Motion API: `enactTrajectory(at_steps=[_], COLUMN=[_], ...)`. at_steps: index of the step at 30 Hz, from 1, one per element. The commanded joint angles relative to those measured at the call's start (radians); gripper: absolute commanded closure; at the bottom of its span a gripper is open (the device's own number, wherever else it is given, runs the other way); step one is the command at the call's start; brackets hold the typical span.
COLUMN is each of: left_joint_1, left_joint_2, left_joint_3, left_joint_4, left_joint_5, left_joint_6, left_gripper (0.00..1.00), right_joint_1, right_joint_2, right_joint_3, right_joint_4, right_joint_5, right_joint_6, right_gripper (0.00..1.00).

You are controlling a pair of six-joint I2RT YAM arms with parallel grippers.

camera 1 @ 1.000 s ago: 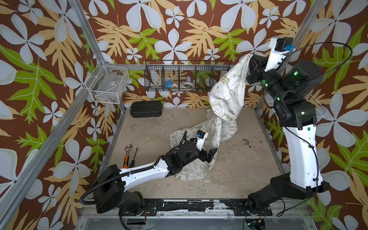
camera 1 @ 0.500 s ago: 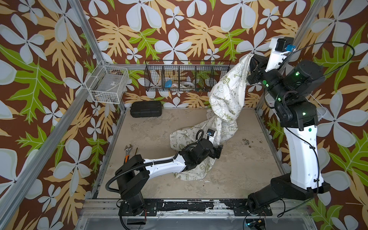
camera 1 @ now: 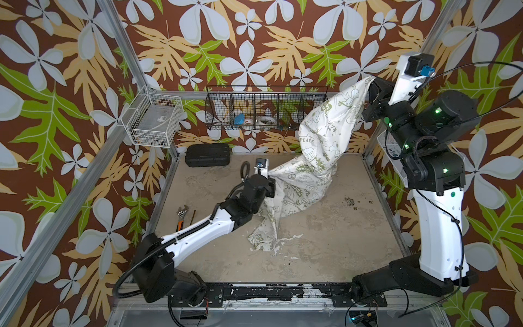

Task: Unzip the jacket
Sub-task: Flatten out the jacket at the center of the board.

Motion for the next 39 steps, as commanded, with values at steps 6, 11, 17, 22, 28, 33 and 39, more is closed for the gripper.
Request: enactTrajectory(at_steps=[6,11,17,22,28,33,39], left_joint_1=[0.209,0.238,0.238,0.237,0.155,0.032,0.037], left_joint_2=[-0.009,0.031,0.015,0.047,0.413,0.683,0.528], left_joint_3=[0.385,0.537,0.621,0.69,1.052,1.268,0.99], left_joint_4=[-0.297,-0.296,-0.346,-0.342,-0.317,-0.353,-0.435], left_joint_5=[0.13,0.076,0.132,0.178,0.375,0.33,-0.081], left_joint_6=[0.363,0.425,0.403,0.411,0.252,0.212,0.213], left_gripper=[1.0,1.0,1.0,1.0,0.38,0.0,0.0], right_joint_1=[-0.001,0.0,-0.001,0.001,0.001,0.001,0.001], right_joint_2=[-0.024,-0.081,-0.206,-0.283,-0.301,-0.266,-0.162], right_joint_3=[0.018,0.007,-0.065,-0.088,-0.005,0.052,0.033], right_joint_4=[0.095,0.085,0.071,0.11,0.136,0.031,-0.141], right_joint_5=[-0.256,-0.211,0.039,-0.161,-0.345,-0.095,0.164], right_joint_6=[-0.011,-0.015,-0.166,-0.179,-0.108,-0.093,-0.039], right_gripper=[1.0,1.0,1.0,1.0,1.0,1.0,1.0])
